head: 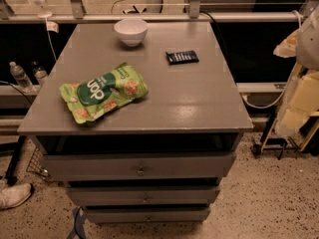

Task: Pick rxbar blueberry

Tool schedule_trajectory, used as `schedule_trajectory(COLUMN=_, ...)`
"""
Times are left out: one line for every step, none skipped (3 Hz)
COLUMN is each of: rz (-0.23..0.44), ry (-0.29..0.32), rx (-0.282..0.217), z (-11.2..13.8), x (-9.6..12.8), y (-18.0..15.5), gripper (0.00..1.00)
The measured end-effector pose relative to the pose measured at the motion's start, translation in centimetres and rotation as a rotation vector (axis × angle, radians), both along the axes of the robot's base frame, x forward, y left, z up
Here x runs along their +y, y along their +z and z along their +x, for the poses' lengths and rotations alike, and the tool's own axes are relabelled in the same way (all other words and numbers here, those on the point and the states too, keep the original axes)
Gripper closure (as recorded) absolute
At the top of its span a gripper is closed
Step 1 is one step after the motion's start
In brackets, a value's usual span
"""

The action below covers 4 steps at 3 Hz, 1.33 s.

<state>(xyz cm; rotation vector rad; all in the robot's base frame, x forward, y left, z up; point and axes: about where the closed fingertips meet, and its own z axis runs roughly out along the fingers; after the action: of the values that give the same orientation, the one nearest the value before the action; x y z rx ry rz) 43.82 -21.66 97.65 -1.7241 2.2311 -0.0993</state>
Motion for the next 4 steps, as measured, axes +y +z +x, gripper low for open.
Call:
schedule_trajectory(rz=0.0, ry=0.0, rx=0.0, z=0.0, x=0.0, y=0.0, gripper=0.0)
schedule_trajectory(rz=0.062, ry=0.022, rx=-0.015, z=1.7, x=0.5, y=-0.6, gripper=0.0)
schedule_trajectory(rz=0.127, ry=0.103, rx=-0.047, z=7.3, x=1.9, y=-2.2, gripper=0.0)
schedule_trajectory(rz=0.158, ry=0.188, rx=-0.061, z=13.4, x=3.6, y=-3.6, gripper=0.0)
